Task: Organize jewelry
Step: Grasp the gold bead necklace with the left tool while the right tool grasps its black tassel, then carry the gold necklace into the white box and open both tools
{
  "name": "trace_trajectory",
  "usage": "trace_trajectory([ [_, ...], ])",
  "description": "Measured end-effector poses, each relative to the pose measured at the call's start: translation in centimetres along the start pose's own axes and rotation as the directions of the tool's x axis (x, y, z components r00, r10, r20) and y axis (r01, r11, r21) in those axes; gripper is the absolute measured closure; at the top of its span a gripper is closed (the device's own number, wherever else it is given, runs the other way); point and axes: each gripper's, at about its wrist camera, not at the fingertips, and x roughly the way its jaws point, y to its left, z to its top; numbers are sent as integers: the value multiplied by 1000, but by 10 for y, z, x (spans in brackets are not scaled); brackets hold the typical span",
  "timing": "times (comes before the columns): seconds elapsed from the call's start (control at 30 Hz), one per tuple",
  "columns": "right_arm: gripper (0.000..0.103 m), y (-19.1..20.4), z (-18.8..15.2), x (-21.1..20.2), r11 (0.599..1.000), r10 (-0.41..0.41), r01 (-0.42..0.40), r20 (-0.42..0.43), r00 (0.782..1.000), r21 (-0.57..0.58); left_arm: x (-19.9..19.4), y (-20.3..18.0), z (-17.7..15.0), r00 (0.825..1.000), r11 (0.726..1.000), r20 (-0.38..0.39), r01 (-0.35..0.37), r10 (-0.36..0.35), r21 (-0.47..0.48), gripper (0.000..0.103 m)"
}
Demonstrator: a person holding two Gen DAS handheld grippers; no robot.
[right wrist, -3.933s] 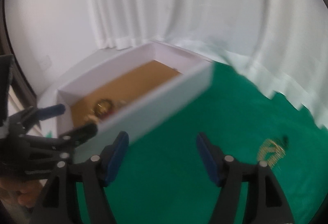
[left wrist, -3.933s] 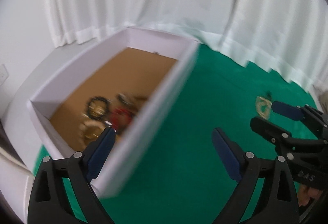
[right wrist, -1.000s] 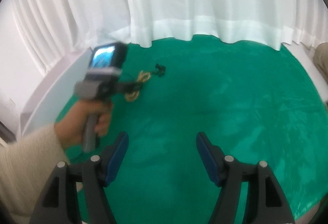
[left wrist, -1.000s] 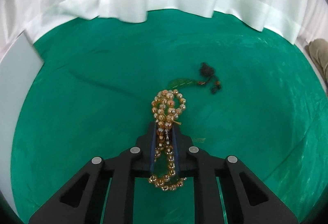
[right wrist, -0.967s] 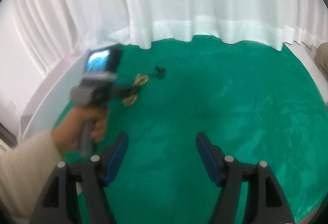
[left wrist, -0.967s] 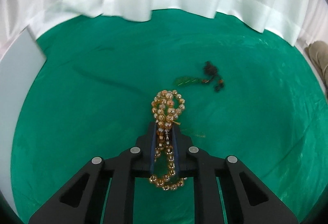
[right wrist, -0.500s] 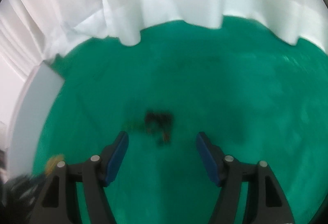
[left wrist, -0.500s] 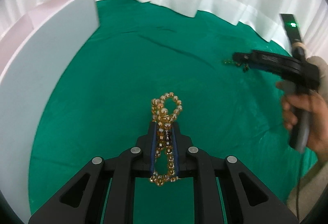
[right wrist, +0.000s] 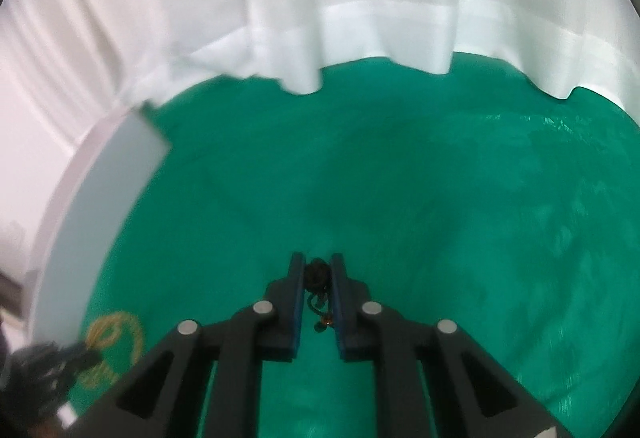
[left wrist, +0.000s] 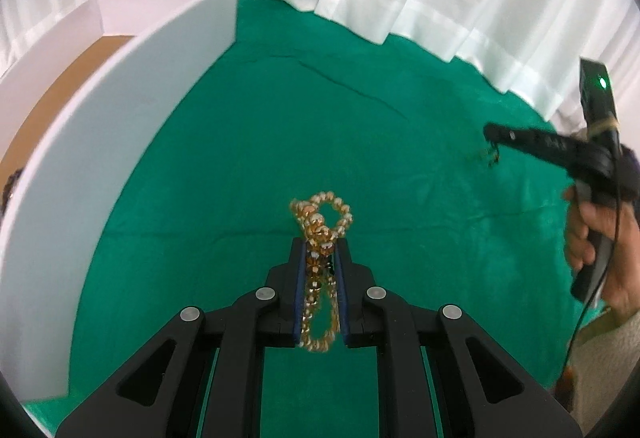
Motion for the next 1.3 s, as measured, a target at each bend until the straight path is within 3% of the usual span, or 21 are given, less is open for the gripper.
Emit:
trace_trajectory([
  [0.17,91,33,-33,-52,997,60,-61,-23,998,-56,-44,8,-19,1000,1000,28,9,-9,-8,91],
  [0.37,91,77,-61,-84,986,124,-130,-63,990,-109,-102,35,-32,998,999,60,23,-20,-50,92],
  [0.77,91,192,-62,-108,917,239,-257,-95,966,-305,-195,106,-24,982,990,167,-67,87,-122,92],
  [1.0,91,260,-53,-104,867,325,-347,-120,938,-359,-215,159,-11,962,969,199,-148,187,-196,92],
  [1.3,91,376,-31,-82,784,403,-430,-160,901,-447,-205,235,16,930,919,161,-278,330,-280,92],
])
